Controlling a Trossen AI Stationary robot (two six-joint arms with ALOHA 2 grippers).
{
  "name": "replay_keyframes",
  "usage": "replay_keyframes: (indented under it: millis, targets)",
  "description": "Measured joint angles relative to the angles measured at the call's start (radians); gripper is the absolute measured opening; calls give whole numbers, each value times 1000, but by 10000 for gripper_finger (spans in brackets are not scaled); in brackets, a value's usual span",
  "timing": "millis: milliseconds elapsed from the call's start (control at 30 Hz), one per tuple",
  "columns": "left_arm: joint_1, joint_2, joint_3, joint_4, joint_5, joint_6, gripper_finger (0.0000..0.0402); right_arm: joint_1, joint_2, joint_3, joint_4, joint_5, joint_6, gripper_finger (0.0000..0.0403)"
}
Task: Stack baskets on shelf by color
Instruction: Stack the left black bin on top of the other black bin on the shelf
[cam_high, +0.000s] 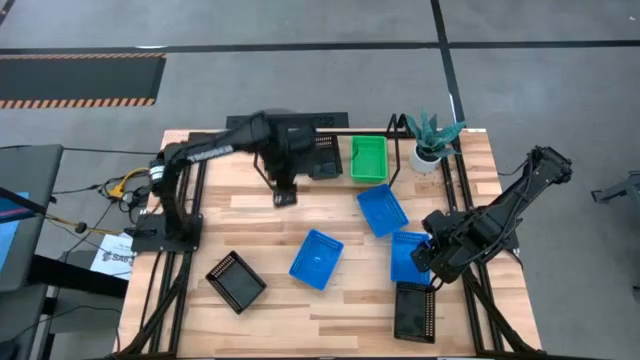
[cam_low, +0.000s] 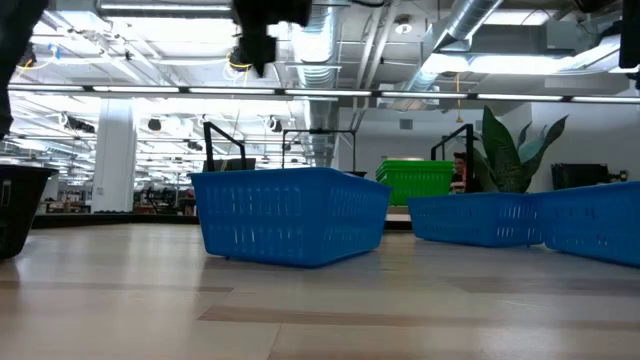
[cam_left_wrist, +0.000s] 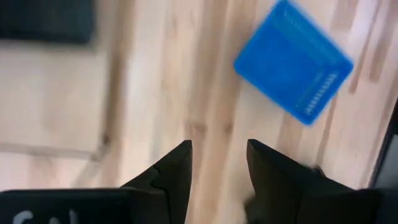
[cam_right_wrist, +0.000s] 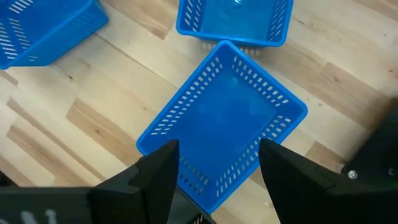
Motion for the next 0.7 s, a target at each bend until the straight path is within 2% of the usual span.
replay_keyframes:
  millis: [233, 433, 567, 700]
  targets:
    - [-175, -220, -495, 183, -29, -252, 147, 0, 0, 0, -1, -1, -60, 245]
    - [-291, -449, -898, 455, -36, -681, 181, 0, 0, 0, -8, -1, -78, 245]
    - [-348, -556, -1067, 500, -36, -880, 212, -1, 0, 0, -8, -1, -102, 245]
    - [-400, -624, -1145, 468, -32, -990, 235, -1, 0, 0, -6, -1, -102, 245]
